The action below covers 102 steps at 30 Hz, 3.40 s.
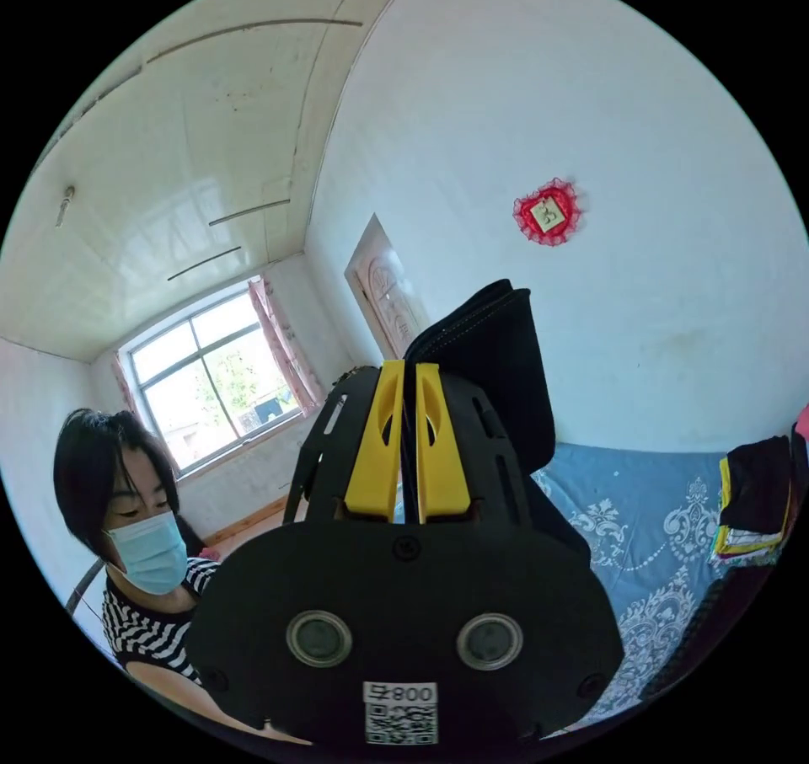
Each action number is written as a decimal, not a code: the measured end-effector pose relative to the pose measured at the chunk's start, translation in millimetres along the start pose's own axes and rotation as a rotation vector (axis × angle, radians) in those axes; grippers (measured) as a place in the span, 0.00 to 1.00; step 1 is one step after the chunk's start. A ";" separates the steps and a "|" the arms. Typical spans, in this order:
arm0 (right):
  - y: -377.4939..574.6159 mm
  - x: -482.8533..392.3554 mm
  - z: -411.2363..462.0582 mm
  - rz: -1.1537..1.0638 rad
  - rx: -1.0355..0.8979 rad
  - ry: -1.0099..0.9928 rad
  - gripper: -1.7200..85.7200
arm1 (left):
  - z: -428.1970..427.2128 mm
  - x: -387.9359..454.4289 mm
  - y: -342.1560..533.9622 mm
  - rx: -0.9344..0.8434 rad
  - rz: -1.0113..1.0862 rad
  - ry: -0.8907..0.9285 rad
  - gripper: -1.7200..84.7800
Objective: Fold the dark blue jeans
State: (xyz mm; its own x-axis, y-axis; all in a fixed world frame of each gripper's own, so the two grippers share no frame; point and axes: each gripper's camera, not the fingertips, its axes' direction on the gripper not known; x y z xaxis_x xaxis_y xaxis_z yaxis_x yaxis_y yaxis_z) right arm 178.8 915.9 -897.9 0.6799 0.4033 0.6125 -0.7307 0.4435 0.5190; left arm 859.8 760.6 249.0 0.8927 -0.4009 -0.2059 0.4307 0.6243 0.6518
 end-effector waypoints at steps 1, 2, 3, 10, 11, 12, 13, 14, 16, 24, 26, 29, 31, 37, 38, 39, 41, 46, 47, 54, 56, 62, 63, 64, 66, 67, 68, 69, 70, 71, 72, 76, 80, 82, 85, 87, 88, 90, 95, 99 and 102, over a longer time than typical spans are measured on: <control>0.9 -4.5 16.7 0.012 -0.009 -0.005 0.04 | -17.1 8.8 0.6 0.009 0.001 0.002 0.09; 1.2 -6.8 25.4 0.015 -0.017 -0.009 0.04 | -27.2 18.4 0.9 -0.004 -0.008 0.006 0.14; 1.8 -11.1 42.7 0.027 -0.031 -0.016 0.04 | -30.2 23.5 0.9 -0.023 -0.008 -0.002 0.17; -0.5 -37.5 131.5 0.053 -0.078 -0.063 0.04 | -61.4 53.6 -0.9 -0.268 0.004 -0.175 0.12; -1.2 -39.7 137.2 0.050 -0.080 -0.068 0.04 | -82.6 51.5 -1.0 -0.240 -0.022 -0.172 0.09; -3.2 -44.0 147.2 0.042 -0.079 -0.076 0.04 | -95.2 50.3 -1.6 -0.229 -0.039 -0.179 0.07; -5.9 -47.6 155.1 0.032 -0.070 -0.090 0.04 | -124.1 49.2 -3.9 -0.212 -0.041 -0.216 0.07; -7.6 -49.0 158.3 0.027 -0.062 -0.100 0.04 | -159.0 47.7 -7.5 -0.177 -0.046 -0.273 0.06; -14.4 -50.3 165.8 0.012 -0.004 -0.129 0.04 | -220.1 44.3 -17.2 -0.107 -0.045 -0.341 0.05; 34.4 85.9 200.5 0.414 0.065 0.078 0.04 | -421.2 23.3 -112.5 -0.030 0.133 -0.790 0.04; 87.5 147.4 206.4 0.672 0.066 0.188 0.04 | -426.7 -29.1 -135.9 -0.188 0.041 -0.839 0.04; 196.1 209.4 203.1 1.041 0.081 0.205 0.03 | -425.9 -111.2 -118.8 -0.428 -0.190 -0.912 0.04; 252.6 210.3 194.9 1.106 0.081 0.296 0.02 | -433.2 -138.8 -92.1 -0.518 -0.282 -0.881 0.04; 309.6 203.5 194.2 1.257 0.035 0.418 0.03 | -521.0 -158.9 -20.0 -0.419 -0.463 -0.786 0.08; 309.6 203.6 197.9 1.263 0.032 0.425 0.03 | -541.3 -162.0 -9.1 -0.385 -0.503 -0.766 0.10; 307.5 205.3 208.3 1.263 0.019 0.420 0.03 | -550.5 -164.5 -3.8 -0.376 -0.526 -0.758 0.11; 299.3 208.7 231.1 1.249 -0.027 0.418 0.03 | -583.4 -179.6 15.7 -0.381 -0.624 -0.765 0.14; 251.0 217.7 326.3 1.119 -0.203 0.372 0.05 | -635.5 -217.9 30.2 -0.309 -0.744 -0.693 0.17; 244.0 218.2 337.6 1.097 -0.227 0.367 0.05 | -644.6 -227.4 27.8 -0.293 -0.748 -0.685 0.17; 137.7 219.1 504.9 0.691 -0.565 0.383 0.10 | -679.7 -287.6 7.2 -0.277 -0.816 -0.680 0.17; 116.4 220.0 554.0 0.561 -0.677 0.418 0.12 | -687.6 -306.0 2.1 -0.292 -0.858 -0.675 0.17; 84.0 240.0 695.9 0.295 -0.922 0.545 0.18 | -691.9 -331.5 -16.7 -0.329 -0.861 -0.652 0.17; 85.5 247.6 718.2 0.270 -0.969 0.575 0.19 | -692.0 -333.6 -18.9 -0.332 -0.862 -0.660 0.18; 90.2 256.7 739.4 0.268 -1.025 0.579 0.21 | -692.2 -337.4 -23.5 -0.342 -0.863 -0.678 0.18; 101.8 271.3 766.3 0.301 -1.100 0.571 0.23 | -693.1 -342.1 -29.7 -0.348 -0.860 -0.706 0.18; 111.2 279.7 780.9 0.322 -1.144 0.572 0.23 | -694.3 -345.0 -33.0 -0.345 -0.862 -0.718 0.18; 115.2 282.4 786.9 0.312 -1.163 0.592 0.23 | -695.7 -347.8 -36.0 -0.347 -0.865 -0.738 0.17; 120.6 285.2 796.5 0.262 -1.192 0.677 0.22 | -696.4 -349.3 -37.6 -0.350 -0.867 -0.752 0.17; 121.0 285.2 804.0 0.194 -1.222 0.708 0.20 | -697.4 -352.7 -41.1 -0.364 -0.868 -0.774 0.15; 119.3 286.0 806.2 0.182 -1.234 0.708 0.19 | -698.6 -356.9 -44.9 -0.369 -0.873 -0.772 0.13; 112.5 288.5 805.9 0.175 -1.237 0.685 0.17 | -699.6 -358.4 -47.2 -0.363 -0.871 -0.768 0.11; 72.8 308.0 759.2 0.261 -1.058 0.510 0.04 | -710.1 -360.6 -71.2 -0.292 -0.804 -0.750 0.06; 40.4 322.7 703.9 0.311 -0.942 0.443 0.03 | -719.1 -356.7 -96.7 -0.244 -0.740 -0.715 0.04; 7.8 317.6 659.2 0.298 -0.830 0.411 0.03 | -725.9 -352.8 -109.8 -0.194 -0.717 -0.689 0.04; -38.5 304.8 594.4 0.275 -0.653 0.369 0.02 | -734.9 -345.3 -139.5 -0.130 -0.640 -0.638 0.03; -64.3 294.2 550.8 0.256 -0.524 0.362 0.02 | -738.2 -339.5 -161.0 -0.110 -0.576 -0.631 0.03; -79.4 286.4 520.8 0.239 -0.435 0.368 0.02 | -740.8 -336.1 -174.9 -0.090 -0.539 -0.627 0.03; -97.9 274.9 477.5 0.209 -0.305 0.372 0.02 | -746.6 -333.5 -194.1 -0.045 -0.507 -0.604 0.03; -123.7 276.6 395.5 0.186 -0.111 0.470 0.02 | -748.7 -355.5 -246.9 -0.066 -0.487 -0.697 0.03; -110.4 359.7 359.7 0.414 -0.115 0.607 0.02 | -739.7 -427.4 -258.1 -0.038 -0.739 -0.718 0.05; -86.4 448.6 364.5 0.673 -0.169 0.525 0.02 | -716.1 -481.0 -239.9 -0.016 -0.990 -0.839 0.07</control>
State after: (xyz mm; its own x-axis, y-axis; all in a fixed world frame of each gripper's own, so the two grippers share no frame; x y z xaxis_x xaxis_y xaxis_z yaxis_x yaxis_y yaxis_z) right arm 524.2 766.7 -450.7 0.0780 0.9212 0.3812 -0.9969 0.0741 0.0247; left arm 422.2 1283.8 -331.1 -0.1570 -0.9850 -0.0712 0.8623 -0.1719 0.4764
